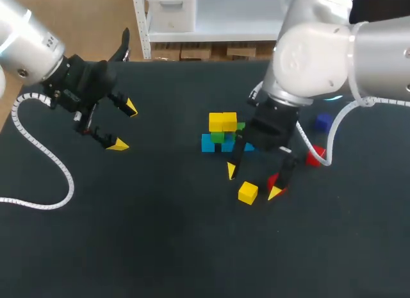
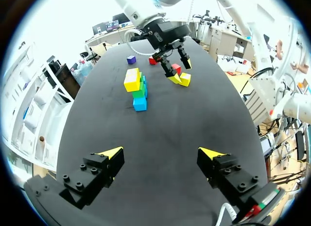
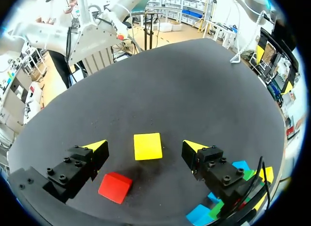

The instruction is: Place the blue cubes, place green cubes on the blue cubes, place the yellow cubes on the green cubes, then place the red cubes on the yellow cubes, and place purple cube on the red cubes.

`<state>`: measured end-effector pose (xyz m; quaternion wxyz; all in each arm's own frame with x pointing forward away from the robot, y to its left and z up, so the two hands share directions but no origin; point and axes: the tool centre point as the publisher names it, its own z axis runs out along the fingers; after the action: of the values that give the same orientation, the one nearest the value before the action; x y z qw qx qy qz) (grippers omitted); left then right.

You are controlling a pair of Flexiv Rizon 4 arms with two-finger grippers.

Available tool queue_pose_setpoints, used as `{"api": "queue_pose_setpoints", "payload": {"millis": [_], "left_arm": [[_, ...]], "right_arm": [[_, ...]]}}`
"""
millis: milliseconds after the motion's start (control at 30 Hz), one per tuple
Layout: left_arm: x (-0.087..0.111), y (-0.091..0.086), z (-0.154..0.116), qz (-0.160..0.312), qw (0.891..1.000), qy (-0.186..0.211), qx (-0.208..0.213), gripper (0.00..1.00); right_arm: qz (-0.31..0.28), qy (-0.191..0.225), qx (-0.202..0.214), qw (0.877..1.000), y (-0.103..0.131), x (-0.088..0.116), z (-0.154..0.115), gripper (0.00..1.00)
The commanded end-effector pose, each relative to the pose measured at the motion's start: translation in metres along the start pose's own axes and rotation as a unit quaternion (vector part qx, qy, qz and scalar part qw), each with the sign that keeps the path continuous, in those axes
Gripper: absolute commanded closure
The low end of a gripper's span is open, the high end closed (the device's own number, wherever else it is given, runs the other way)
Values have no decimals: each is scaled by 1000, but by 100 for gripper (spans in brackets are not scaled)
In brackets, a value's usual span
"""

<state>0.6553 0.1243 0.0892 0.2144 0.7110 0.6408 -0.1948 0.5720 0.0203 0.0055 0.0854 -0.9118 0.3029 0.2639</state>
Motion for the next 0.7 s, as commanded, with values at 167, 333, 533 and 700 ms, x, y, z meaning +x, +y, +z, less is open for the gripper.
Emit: {"api": "queue_pose_setpoints", "payload": {"millis": [167,333,533,700], "left_arm": [[1,1,0,2,1000,-1,1,0],[1,1,0,2,1000,-1,1,0],[1,1,0,2,1000,-1,1,0],[1,1,0,2,1000,-1,1,0]], "right_arm": [[-1,-4,-8,1000,-4,3,6,61],[1,-6,-15,1000,-4,5,9,78],[1,-3,-21,1000,-4,5,9,100],[14,-1,-11,1000,-2,3,-3,100]]}}
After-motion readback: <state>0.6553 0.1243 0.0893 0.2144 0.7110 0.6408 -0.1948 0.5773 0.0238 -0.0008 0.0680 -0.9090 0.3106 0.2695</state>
